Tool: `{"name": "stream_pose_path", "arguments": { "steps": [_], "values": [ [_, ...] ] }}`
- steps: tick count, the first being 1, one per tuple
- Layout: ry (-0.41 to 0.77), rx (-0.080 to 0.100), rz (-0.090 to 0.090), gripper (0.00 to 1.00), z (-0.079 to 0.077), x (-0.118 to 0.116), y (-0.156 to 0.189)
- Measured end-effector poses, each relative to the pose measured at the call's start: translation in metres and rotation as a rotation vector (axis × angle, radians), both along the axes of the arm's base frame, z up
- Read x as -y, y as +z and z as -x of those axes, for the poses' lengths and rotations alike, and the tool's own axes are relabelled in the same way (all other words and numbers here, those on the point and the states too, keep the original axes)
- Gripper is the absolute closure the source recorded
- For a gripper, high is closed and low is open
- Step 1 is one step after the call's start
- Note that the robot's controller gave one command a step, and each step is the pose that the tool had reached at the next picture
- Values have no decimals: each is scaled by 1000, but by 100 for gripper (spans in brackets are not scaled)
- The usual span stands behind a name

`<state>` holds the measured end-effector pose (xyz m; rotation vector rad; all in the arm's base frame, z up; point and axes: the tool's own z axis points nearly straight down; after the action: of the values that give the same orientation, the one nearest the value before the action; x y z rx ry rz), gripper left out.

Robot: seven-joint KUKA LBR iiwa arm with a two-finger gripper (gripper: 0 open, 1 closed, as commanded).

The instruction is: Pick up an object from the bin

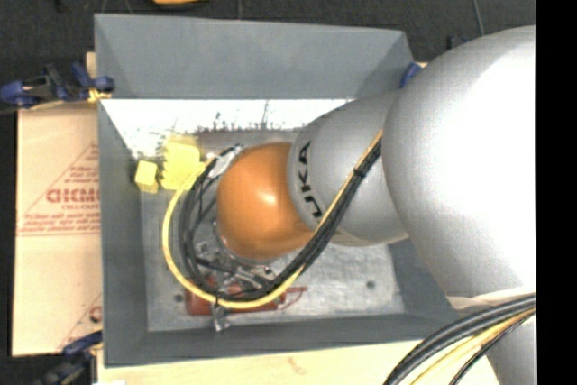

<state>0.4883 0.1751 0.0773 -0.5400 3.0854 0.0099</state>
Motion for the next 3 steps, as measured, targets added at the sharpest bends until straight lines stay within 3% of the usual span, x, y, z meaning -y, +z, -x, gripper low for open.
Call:
{"name": "stream_pose_path", "arguments": {
  "steps": [1, 2, 3],
  "values": [
    [1, -10, 9, 100, -2, 5, 45],
    [27, -7, 6, 100, 9, -2, 113],
    [26, -7, 6, 100, 9, -2, 113]
  ]
}}
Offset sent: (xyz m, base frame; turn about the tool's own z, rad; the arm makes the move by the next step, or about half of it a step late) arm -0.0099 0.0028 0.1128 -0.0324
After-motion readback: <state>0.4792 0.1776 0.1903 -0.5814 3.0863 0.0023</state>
